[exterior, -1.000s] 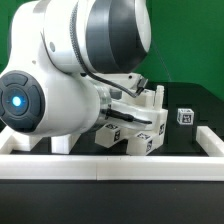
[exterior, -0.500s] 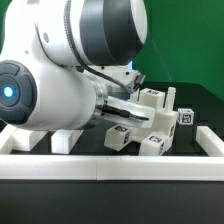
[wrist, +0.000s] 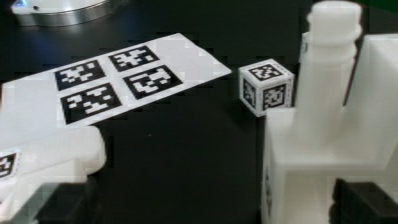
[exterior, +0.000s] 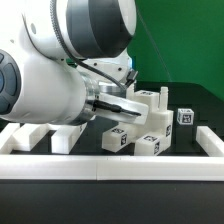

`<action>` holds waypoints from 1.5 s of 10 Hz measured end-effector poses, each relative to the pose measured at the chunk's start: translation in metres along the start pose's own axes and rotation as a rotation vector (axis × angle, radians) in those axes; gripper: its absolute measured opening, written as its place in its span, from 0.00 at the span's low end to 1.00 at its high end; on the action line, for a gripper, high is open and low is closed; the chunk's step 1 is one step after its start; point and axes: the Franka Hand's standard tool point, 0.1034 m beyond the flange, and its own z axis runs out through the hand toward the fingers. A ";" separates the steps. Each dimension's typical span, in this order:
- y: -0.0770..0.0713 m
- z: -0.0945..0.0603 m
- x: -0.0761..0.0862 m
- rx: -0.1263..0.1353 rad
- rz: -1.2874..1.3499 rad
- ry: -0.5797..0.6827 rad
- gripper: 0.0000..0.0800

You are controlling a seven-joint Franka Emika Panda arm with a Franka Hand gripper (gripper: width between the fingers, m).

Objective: Assemble chair

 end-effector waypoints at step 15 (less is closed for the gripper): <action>-0.007 -0.082 -0.011 0.037 -0.170 0.624 0.81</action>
Offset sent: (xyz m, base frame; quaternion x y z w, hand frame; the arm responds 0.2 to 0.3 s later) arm 0.0224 -0.0286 -0.0025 -0.0092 0.0089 -0.0296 0.9995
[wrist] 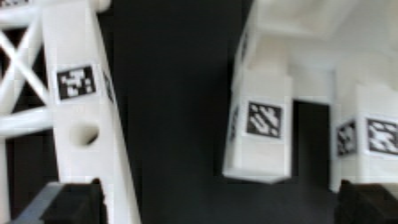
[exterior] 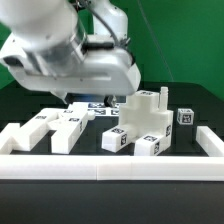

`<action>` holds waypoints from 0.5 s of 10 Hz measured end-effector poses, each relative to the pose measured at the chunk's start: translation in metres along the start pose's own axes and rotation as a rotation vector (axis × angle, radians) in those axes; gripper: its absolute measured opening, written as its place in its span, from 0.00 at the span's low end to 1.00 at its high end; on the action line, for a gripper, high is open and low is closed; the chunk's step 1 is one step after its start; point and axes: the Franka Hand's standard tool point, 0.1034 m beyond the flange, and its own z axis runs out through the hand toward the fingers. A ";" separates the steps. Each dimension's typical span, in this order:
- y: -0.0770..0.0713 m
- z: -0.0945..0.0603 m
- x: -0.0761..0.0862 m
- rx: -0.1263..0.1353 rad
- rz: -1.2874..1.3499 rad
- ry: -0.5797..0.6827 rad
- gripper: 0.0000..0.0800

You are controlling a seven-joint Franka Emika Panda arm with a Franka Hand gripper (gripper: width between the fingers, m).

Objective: Assemble chair

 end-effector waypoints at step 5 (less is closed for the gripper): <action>0.002 -0.009 0.022 -0.002 -0.063 0.403 0.81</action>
Offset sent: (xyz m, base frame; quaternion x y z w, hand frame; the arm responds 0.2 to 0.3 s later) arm 0.0000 0.0000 0.0000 0.0000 0.1938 0.0000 0.9810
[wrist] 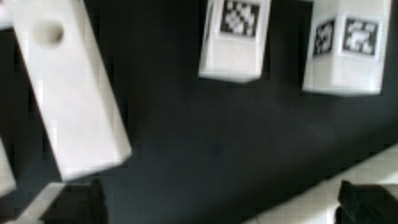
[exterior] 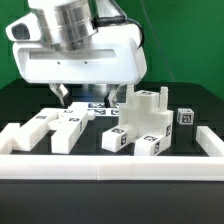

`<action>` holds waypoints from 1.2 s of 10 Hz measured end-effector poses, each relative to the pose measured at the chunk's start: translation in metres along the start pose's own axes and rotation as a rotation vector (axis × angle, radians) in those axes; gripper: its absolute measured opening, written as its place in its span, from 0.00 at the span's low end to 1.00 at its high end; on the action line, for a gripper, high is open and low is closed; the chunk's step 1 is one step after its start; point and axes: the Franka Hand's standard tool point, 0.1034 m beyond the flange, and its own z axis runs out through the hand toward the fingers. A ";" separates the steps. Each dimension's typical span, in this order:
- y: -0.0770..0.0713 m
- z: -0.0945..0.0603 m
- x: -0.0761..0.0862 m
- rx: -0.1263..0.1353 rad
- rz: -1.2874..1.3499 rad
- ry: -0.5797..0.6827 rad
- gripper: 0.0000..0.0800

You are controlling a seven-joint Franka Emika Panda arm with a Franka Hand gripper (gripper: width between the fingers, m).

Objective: Assemble chair

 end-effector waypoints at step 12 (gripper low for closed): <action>0.021 0.001 0.013 -0.091 -0.195 0.180 0.81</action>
Offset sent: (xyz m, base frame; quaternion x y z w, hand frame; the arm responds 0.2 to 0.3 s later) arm 0.0000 0.0000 0.0000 0.0000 0.0000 0.0000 1.0000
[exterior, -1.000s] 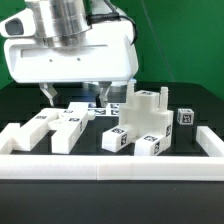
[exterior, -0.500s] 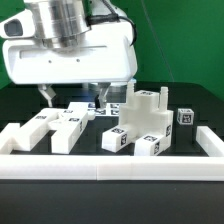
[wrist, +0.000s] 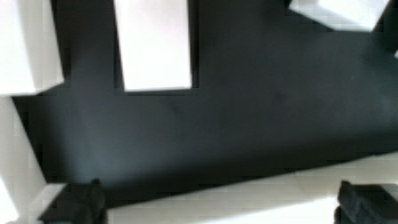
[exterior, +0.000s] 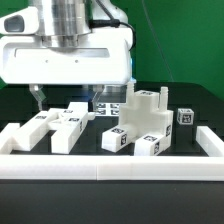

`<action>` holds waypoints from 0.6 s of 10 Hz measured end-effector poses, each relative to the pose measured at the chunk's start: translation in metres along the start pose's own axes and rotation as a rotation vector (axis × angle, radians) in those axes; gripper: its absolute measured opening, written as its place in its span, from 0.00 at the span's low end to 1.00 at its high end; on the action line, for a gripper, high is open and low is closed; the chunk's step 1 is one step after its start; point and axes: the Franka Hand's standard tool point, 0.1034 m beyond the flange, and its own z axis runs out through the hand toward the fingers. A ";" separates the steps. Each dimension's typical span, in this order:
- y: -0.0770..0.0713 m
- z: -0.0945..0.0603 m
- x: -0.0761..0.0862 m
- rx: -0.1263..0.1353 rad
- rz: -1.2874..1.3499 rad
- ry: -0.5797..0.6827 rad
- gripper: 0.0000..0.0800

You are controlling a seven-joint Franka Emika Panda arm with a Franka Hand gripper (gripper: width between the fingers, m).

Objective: Assemble chair

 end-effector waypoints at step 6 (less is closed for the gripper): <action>0.024 0.016 -0.029 -0.029 -0.004 0.054 0.81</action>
Offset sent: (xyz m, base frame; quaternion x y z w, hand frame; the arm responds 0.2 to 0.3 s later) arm -0.0419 -0.0071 -0.0127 0.0170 0.0340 0.0122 0.9992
